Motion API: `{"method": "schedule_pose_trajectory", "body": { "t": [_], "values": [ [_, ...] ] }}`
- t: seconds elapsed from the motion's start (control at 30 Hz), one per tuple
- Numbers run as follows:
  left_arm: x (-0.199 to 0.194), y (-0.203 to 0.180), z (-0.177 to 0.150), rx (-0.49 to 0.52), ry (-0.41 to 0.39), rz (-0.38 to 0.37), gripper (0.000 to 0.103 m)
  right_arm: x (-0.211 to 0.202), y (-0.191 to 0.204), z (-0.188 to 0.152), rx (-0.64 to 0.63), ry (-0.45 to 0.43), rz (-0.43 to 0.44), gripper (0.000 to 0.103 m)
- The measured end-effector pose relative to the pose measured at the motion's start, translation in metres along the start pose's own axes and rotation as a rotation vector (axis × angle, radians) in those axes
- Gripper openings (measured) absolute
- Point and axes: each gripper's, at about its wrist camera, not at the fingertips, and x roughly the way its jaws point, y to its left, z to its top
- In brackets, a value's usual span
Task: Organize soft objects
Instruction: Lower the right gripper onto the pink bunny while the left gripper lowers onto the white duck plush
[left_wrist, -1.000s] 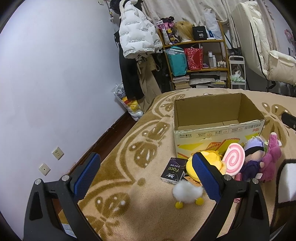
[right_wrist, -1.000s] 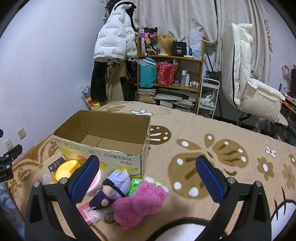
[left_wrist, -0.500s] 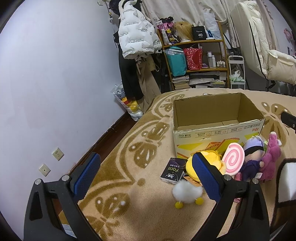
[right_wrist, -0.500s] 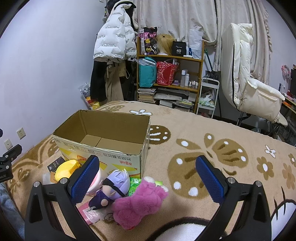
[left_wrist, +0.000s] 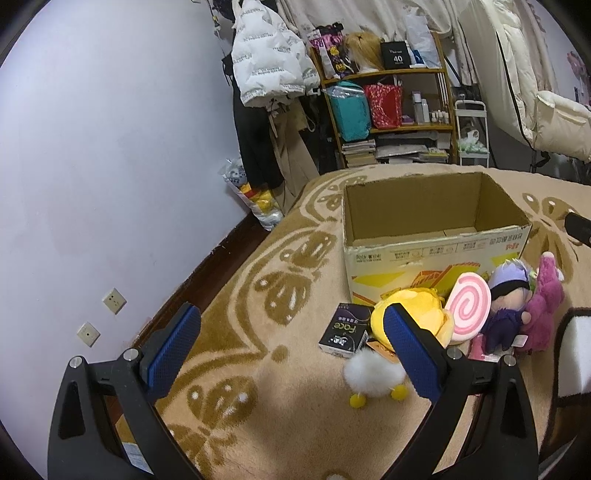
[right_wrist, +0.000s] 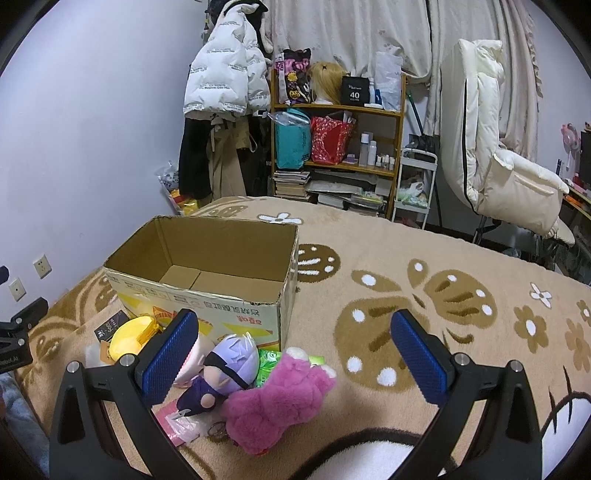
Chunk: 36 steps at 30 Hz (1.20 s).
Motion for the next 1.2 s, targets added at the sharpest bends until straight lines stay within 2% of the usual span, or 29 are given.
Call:
{"method": "schedule_pose_trajectory", "body": {
  "t": [0.17,0.33,0.57,0.73,0.97,1.1,1.2],
  "values": [
    [0.009,-0.003,0.000,0.003,0.038,-0.022,0.099,0.005,-0.009,0.004,0.034,0.034,0.017,0.103],
    [0.030,-0.007,-0.003,-0.012,0.114,-0.082,0.098,0.015,-0.022,0.009,0.108,0.086,0.067,0.103],
    [0.053,-0.017,-0.011,0.006,0.199,-0.109,0.098,0.042,-0.030,0.002,0.175,0.224,0.107,0.095],
    [0.066,-0.022,-0.018,0.016,0.251,-0.110,0.098,0.060,-0.030,-0.006,0.175,0.294,0.116,0.087],
    [0.084,-0.033,-0.025,0.028,0.324,-0.153,0.098,0.078,-0.030,-0.013,0.193,0.337,0.130,0.087],
    [0.095,-0.037,-0.028,0.020,0.373,-0.176,0.098,0.086,-0.032,-0.017,0.215,0.363,0.145,0.081],
    [0.102,-0.040,-0.032,0.016,0.405,-0.191,0.098,0.092,-0.033,-0.020,0.228,0.381,0.155,0.080]
  ]
}}
